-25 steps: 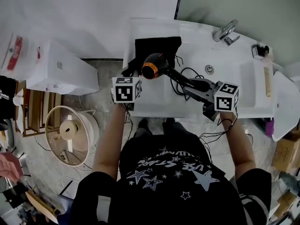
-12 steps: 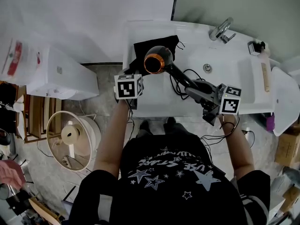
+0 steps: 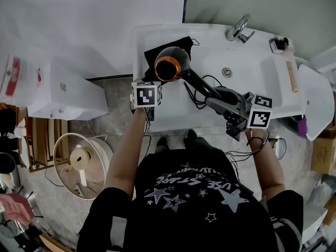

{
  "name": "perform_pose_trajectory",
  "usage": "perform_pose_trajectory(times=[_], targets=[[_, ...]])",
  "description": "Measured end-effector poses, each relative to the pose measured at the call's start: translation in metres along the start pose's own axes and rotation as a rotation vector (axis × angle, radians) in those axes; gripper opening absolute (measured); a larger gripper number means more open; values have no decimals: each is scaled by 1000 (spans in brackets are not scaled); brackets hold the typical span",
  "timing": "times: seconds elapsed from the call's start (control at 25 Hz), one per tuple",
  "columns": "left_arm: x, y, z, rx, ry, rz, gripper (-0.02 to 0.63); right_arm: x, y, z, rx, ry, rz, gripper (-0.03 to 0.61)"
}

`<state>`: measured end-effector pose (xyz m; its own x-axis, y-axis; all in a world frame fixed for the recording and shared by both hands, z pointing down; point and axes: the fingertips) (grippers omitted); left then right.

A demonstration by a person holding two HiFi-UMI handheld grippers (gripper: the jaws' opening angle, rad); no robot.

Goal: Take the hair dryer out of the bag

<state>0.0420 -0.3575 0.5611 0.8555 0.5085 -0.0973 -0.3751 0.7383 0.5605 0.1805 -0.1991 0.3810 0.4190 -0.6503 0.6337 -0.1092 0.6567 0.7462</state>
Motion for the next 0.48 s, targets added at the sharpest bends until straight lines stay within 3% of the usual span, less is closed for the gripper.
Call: perform_pose_trajectory(times=[0.28, 0.48], targets=[[12, 0, 7, -16, 41, 53, 20, -29, -11, -5, 70, 4, -35, 156], [16, 4, 6, -15, 82, 72, 21, -38, -18, -9, 130, 76, -75, 156]])
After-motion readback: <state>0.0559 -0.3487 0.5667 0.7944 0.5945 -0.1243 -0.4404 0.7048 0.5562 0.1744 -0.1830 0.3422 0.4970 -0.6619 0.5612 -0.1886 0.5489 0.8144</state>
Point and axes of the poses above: the fingertips, and each gripper's own axes: z forward along the fingers, x to its right, y out of its underside, and after that the axes turned 13 degrees about -x, right-handed
